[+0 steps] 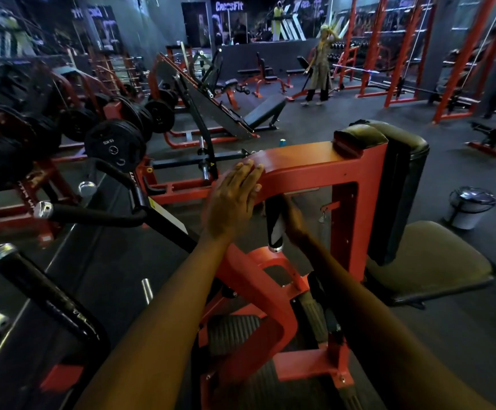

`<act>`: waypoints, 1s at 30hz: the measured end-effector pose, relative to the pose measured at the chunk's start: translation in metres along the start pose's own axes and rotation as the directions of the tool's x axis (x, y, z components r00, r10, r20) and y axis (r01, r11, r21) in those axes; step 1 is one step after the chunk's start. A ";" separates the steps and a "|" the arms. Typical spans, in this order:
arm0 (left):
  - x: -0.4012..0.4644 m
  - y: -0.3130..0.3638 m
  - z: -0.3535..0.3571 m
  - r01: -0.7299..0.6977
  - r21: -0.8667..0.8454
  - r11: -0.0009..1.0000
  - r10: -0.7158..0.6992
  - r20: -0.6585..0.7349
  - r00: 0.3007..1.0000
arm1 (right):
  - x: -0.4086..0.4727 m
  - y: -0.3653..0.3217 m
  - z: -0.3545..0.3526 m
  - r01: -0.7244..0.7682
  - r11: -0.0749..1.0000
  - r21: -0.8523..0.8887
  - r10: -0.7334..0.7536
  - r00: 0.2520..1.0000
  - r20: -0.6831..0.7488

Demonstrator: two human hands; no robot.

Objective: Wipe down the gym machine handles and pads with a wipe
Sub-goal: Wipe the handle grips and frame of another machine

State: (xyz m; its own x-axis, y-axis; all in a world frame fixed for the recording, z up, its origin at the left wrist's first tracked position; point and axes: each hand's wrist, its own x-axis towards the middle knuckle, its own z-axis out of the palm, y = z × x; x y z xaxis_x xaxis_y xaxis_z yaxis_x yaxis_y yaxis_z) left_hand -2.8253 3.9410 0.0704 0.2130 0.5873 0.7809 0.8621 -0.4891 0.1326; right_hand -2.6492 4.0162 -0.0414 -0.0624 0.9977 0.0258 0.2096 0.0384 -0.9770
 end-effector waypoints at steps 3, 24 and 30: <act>0.000 0.000 0.000 0.002 0.000 1.000 -0.002 -0.007 1.000 | -0.016 0.016 0.016 0.044 0.999 -0.027 -0.045 0.997 -0.063; 0.000 0.000 0.002 -0.009 -0.016 1.000 0.009 -0.015 1.000 | -0.052 -0.097 0.003 0.211 0.904 0.371 -0.122 0.961 -0.249; 0.000 0.001 0.001 -0.004 0.000 1.000 0.004 -0.015 1.000 | -0.075 -0.064 0.028 0.340 0.938 0.064 -0.302 0.894 -0.332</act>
State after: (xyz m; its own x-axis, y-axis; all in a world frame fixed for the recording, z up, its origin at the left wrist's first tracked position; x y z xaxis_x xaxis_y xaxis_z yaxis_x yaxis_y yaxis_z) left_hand -2.8237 3.9413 0.0702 0.2097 0.5755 0.7905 0.8613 -0.4914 0.1293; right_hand -2.6848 3.9378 0.0136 0.2044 0.8988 0.3878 0.1126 0.3720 -0.9214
